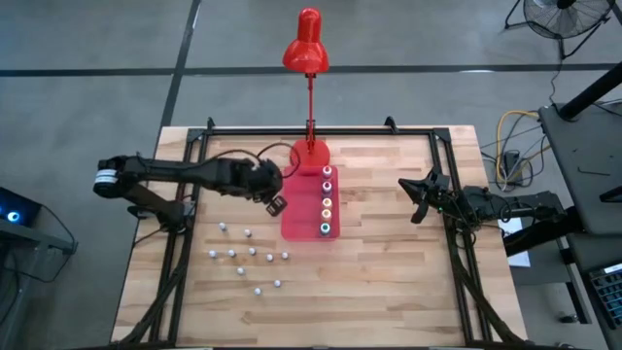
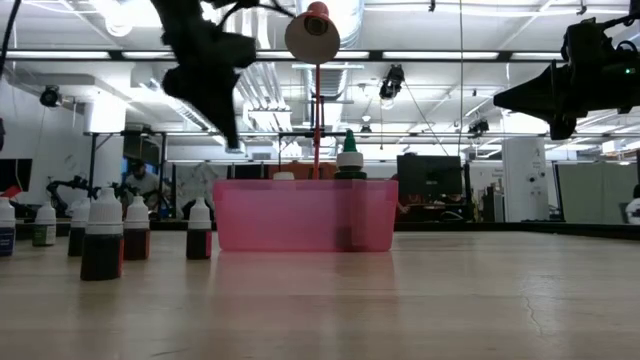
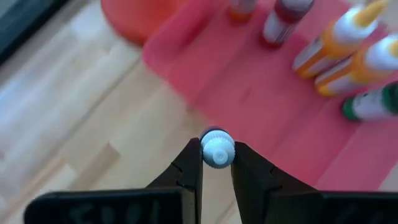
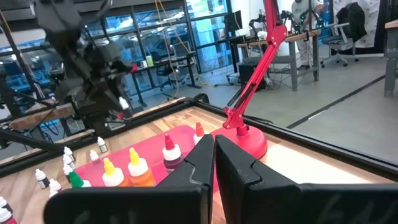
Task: Pick & Place food coloring
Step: Put the small orange food coloring bottle into the pink bin
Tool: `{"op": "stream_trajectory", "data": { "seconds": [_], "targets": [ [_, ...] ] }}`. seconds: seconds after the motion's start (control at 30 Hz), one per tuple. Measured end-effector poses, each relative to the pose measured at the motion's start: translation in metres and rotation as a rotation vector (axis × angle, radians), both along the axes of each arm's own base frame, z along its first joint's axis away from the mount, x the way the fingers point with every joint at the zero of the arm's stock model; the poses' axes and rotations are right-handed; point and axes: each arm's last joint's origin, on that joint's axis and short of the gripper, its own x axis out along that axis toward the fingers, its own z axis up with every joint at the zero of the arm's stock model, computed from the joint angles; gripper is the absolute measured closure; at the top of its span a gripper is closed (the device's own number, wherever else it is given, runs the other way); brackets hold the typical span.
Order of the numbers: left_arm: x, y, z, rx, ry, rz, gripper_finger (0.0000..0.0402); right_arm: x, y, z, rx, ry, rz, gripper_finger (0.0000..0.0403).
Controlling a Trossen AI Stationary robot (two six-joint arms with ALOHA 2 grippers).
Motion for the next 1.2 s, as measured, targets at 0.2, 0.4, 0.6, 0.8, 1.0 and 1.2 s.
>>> {"op": "stream_trajectory", "data": {
  "seconds": [0.2,0.4,0.6,0.8,1.0,1.2],
  "targets": [
    [0.033,0.017,0.014,0.05,0.04,-0.105,0.0362,0.0,0.0,0.0,0.0,-0.001,0.0,0.0394],
    [0.066,0.038,0.0,0.083,0.149,-0.25,0.0362,0.0,0.0,0.0,0.0,-0.001,0.0,0.0394],
    [0.083,0.05,-0.022,0.147,0.261,-0.436,0.0362,0.0,0.0,0.0,0.0,-0.001,0.0,0.0394],
    [0.095,0.06,-0.038,0.173,0.251,-0.549,0.0362,0.0,0.0,0.0,0.0,-0.001,0.0,0.0394],
    [0.101,0.071,-0.057,0.111,0.265,-0.599,0.0362,0.0,0.0,0.0,0.0,-0.001,0.0,0.0394],
    [0.106,0.075,-0.07,0.091,0.291,-0.62,0.0363,0.0,0.0,0.0,0.0,-0.001,-0.001,0.0394]
  ]
}}
